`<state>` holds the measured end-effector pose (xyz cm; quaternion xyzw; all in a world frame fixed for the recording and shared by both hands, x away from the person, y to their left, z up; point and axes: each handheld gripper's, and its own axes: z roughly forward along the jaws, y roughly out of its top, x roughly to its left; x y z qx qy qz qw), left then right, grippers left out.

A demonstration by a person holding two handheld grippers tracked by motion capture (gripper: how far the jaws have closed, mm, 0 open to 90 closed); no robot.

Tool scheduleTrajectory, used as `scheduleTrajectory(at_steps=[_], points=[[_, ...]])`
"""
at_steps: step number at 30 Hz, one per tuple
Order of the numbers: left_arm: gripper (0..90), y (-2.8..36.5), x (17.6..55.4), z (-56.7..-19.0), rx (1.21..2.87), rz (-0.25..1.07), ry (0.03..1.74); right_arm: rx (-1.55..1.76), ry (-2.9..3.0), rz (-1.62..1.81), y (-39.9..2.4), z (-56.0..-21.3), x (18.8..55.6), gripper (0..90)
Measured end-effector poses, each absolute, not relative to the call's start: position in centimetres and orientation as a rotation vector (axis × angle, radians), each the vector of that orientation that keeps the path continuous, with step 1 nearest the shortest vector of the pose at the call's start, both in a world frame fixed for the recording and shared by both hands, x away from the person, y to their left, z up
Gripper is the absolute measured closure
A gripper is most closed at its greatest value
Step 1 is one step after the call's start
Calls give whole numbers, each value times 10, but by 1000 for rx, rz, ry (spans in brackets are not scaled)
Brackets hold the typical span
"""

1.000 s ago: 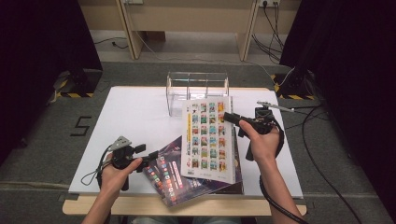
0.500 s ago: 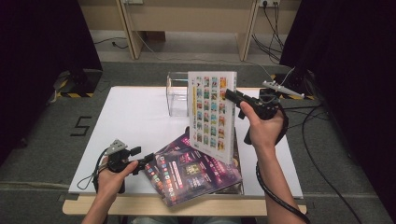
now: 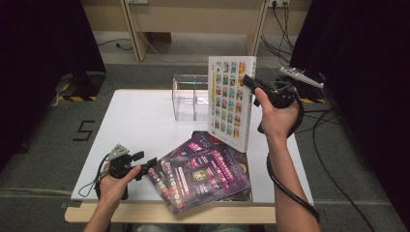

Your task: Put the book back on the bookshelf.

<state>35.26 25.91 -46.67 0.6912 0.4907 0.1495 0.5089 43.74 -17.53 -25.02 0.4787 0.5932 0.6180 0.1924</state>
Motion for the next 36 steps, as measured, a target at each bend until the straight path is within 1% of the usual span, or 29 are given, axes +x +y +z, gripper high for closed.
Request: scheduleTrajectory(at_steps=[8, 36], points=[[304, 264, 353, -468, 1656, 375, 1199, 1343, 1628, 1687, -173, -250, 448, 743], [306, 268, 353, -472, 1646, 368, 1209, 1349, 1544, 1636, -176, -229, 482, 743]])
